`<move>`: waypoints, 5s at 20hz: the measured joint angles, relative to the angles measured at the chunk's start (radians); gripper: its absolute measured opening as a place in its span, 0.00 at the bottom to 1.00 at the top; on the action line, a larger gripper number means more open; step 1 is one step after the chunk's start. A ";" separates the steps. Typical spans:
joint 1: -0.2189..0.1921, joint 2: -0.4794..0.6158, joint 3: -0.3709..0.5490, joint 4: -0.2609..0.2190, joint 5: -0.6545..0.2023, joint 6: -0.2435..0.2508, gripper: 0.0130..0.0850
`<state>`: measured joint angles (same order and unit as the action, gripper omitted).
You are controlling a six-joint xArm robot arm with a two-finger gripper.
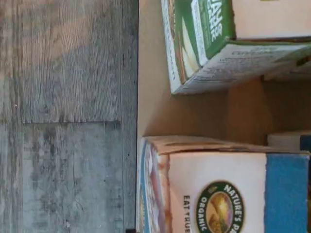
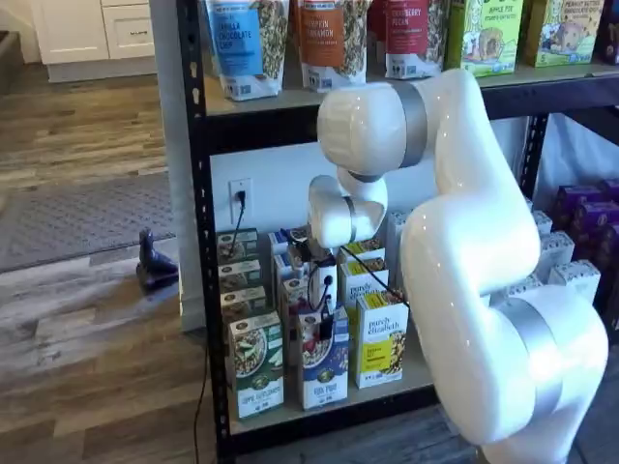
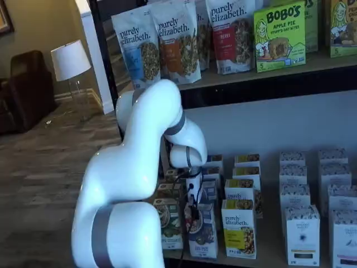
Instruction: Pick up the blue and white box that is on the bottom shelf, the second box from the left
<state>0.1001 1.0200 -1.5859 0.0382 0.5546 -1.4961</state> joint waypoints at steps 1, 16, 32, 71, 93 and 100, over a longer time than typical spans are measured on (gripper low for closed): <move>0.000 0.004 -0.005 -0.005 0.003 0.005 1.00; 0.004 0.051 -0.025 -0.058 -0.009 0.052 1.00; 0.000 0.065 -0.041 -0.071 0.016 0.061 0.78; 0.013 -0.096 0.185 -0.119 -0.054 0.116 0.50; 0.068 -0.573 0.728 -0.098 -0.178 0.153 0.50; 0.079 -0.675 0.803 -0.126 -0.148 0.189 0.50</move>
<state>0.1789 0.3447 -0.7829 -0.0878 0.4067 -1.3067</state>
